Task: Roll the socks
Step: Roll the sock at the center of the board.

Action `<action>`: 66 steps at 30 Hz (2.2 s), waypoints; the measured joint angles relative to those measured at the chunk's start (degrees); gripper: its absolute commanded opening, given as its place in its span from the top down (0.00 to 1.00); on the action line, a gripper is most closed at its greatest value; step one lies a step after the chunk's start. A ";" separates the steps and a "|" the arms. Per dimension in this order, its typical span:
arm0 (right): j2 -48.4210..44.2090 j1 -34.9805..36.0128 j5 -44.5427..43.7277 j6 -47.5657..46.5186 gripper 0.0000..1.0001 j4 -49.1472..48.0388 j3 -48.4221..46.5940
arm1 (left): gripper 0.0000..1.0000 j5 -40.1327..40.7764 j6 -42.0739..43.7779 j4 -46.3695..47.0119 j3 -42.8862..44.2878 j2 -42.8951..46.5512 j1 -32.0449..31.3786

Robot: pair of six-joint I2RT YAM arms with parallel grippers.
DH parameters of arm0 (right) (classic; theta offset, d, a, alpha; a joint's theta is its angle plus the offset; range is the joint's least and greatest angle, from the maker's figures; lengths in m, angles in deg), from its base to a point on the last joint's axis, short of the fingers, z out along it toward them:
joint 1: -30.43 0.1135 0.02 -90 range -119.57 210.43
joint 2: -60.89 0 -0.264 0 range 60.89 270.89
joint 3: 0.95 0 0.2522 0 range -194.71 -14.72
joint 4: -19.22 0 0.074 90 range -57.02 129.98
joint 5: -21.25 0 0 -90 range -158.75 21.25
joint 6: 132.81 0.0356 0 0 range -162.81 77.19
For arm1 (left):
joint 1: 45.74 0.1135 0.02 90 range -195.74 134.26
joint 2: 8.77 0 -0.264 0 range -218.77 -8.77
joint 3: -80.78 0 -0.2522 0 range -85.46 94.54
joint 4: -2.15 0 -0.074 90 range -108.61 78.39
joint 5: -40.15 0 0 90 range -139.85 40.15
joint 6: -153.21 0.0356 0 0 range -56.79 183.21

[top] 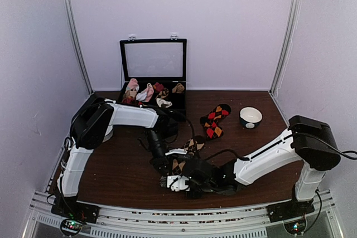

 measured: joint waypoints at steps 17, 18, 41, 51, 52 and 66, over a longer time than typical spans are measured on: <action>-0.94 -11.02 19.08 25.31 1.00 6.27 -2.84 | 0.38 4.59 -0.39 11.43 -16.65 23.56 8.59; -0.94 -11.74 20.90 26.80 1.00 6.54 -2.89 | 0.39 4.72 -0.39 12.20 -17.16 24.26 8.31; 6.67 -21.51 44.54 55.65 1.00 6.34 -8.07 | 0.41 12.09 3.80 22.18 -18.40 20.48 -1.42; 6.88 -21.86 45.18 57.70 1.00 6.43 -8.17 | 0.62 13.77 5.64 24.06 -15.89 18.71 -1.99; 6.91 -21.88 45.20 57.83 1.00 6.40 -8.17 | 0.64 13.99 6.01 24.24 -15.78 18.40 -2.23; 7.56 -23.23 47.93 59.30 0.99 5.97 -8.15 | 0.85 14.62 7.56 24.85 -14.56 14.99 -3.39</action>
